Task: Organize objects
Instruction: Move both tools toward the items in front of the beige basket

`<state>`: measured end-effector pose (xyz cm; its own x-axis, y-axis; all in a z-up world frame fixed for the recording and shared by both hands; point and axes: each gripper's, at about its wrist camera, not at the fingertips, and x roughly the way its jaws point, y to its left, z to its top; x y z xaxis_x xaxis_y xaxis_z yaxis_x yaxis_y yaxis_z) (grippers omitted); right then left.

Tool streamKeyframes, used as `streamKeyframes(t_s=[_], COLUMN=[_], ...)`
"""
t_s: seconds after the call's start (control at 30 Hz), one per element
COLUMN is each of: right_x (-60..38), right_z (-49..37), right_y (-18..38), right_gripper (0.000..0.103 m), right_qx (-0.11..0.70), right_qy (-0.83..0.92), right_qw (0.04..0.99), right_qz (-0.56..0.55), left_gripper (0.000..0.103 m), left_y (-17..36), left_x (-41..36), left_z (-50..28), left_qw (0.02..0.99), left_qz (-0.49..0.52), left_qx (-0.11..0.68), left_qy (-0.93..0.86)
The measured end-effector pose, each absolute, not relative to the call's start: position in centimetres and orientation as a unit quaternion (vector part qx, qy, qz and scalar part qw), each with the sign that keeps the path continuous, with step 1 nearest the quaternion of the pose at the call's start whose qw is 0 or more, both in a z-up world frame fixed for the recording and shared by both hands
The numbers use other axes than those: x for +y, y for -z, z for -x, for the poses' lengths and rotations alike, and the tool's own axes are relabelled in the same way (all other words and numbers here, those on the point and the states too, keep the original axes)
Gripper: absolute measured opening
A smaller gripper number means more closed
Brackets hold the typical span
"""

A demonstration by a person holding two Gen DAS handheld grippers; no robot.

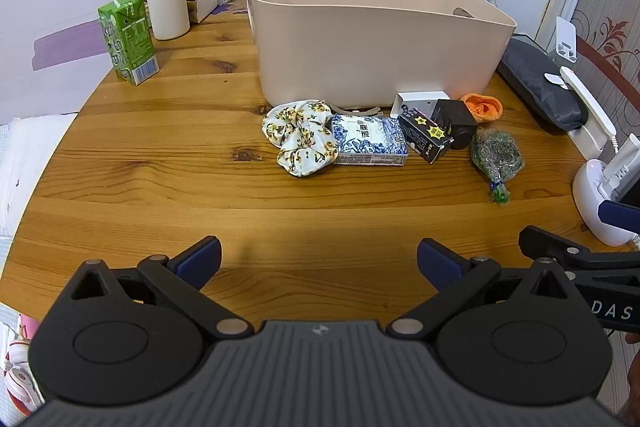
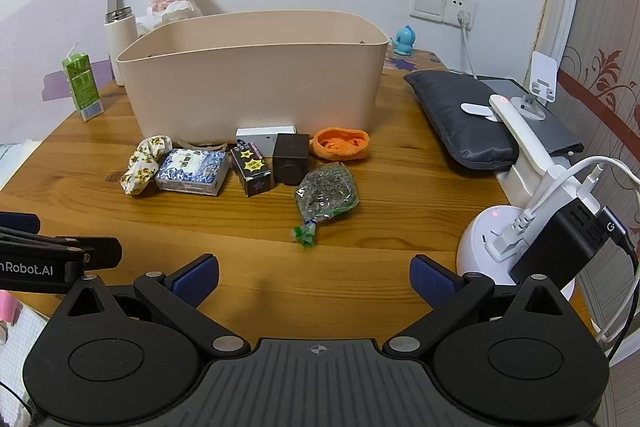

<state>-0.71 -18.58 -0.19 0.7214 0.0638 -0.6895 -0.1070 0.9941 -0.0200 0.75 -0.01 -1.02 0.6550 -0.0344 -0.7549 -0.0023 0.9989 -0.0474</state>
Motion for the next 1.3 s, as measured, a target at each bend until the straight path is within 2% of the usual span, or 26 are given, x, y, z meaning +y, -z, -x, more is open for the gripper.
streamKeyframes(t_s=[1.3], right_x=[-18.7], right_z=[-2.9], right_y=[0.7], right_gripper=[0.103], right_qx=[0.383], right_qy=[-0.041], right_qw=[0.923], right_qz=[0.018], left_gripper=[0.103], left_y=[2.0], left_x=[0.4], left_z=[-4.7], left_qw=[0.897], left_qz=[0.014], left_qx=[0.441], left_qy=[0.012])
